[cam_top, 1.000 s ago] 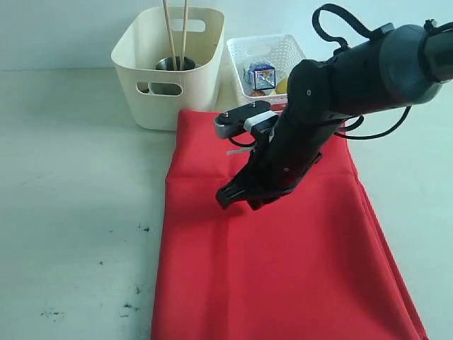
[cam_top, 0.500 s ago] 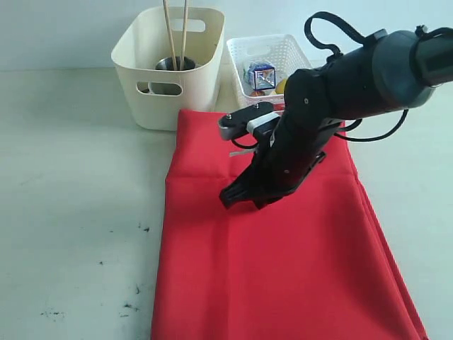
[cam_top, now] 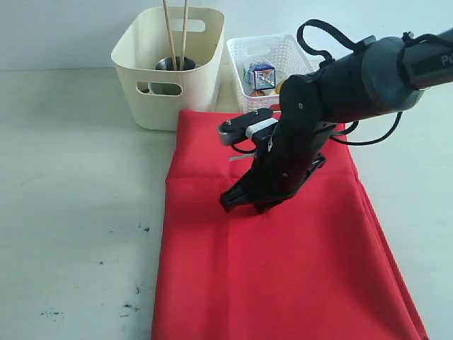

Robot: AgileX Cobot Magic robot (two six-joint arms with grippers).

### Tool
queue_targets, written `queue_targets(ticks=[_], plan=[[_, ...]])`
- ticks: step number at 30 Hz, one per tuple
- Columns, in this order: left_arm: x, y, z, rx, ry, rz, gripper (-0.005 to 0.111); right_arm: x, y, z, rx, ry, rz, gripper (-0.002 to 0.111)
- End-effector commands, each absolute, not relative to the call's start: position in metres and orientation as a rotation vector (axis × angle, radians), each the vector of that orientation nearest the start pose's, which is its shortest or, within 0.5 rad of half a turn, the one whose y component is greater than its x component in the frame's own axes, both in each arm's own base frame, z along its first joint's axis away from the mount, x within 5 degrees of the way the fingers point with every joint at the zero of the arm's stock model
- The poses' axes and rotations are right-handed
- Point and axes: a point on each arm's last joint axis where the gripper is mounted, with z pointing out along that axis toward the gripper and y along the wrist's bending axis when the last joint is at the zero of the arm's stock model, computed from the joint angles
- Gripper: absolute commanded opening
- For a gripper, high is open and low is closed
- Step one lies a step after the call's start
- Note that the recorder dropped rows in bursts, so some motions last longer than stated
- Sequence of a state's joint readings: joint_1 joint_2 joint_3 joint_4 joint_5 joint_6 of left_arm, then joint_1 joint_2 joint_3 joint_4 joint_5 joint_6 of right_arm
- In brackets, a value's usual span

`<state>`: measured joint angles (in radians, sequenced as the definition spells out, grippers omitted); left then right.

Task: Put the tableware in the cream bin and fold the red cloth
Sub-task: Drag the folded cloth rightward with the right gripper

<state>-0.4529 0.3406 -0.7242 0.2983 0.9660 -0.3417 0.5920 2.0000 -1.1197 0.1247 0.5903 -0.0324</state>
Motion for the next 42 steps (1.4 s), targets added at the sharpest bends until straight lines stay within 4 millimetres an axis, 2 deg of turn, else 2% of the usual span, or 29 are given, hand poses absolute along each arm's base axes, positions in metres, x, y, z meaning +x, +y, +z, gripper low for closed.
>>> queue_targets(ticks=[1, 8, 14, 17, 28, 38, 42], plan=[[0.044, 0.003, 0.347, 0.127, 2.007, -0.146, 0.000, 0.290, 0.200, 0.101, -0.823, 2.961, 0.092, 0.000], [0.044, 0.004, 0.348, 0.127, 2.006, -0.142, 0.000, 0.280, 0.187, 0.093, -0.809, 3.015, -0.030, 0.000], [0.044, 0.004, 0.348, 0.130, 2.005, -0.139, 0.000, 0.262, 0.172, 0.078, -0.834, 3.086, -0.079, 0.000], [0.044, 0.004, 0.348, 0.130, 2.005, -0.139, 0.000, 0.260, 0.163, 0.077, -0.803, 3.110, -0.086, 0.000], [0.044, 0.004, 0.348, 0.130, 2.005, -0.137, 0.000, 0.278, 0.116, 0.096, -0.563, 3.127, -0.077, 0.000], [0.045, 0.005, 0.348, 0.136, 1.997, -0.106, 0.000, 0.286, 0.077, 0.097, -0.528, 3.179, -0.178, 0.000], [0.045, 0.005, 0.348, 0.136, 1.997, -0.106, 0.000, 0.289, 0.062, 0.097, -0.452, 3.199, -0.183, 0.000]])
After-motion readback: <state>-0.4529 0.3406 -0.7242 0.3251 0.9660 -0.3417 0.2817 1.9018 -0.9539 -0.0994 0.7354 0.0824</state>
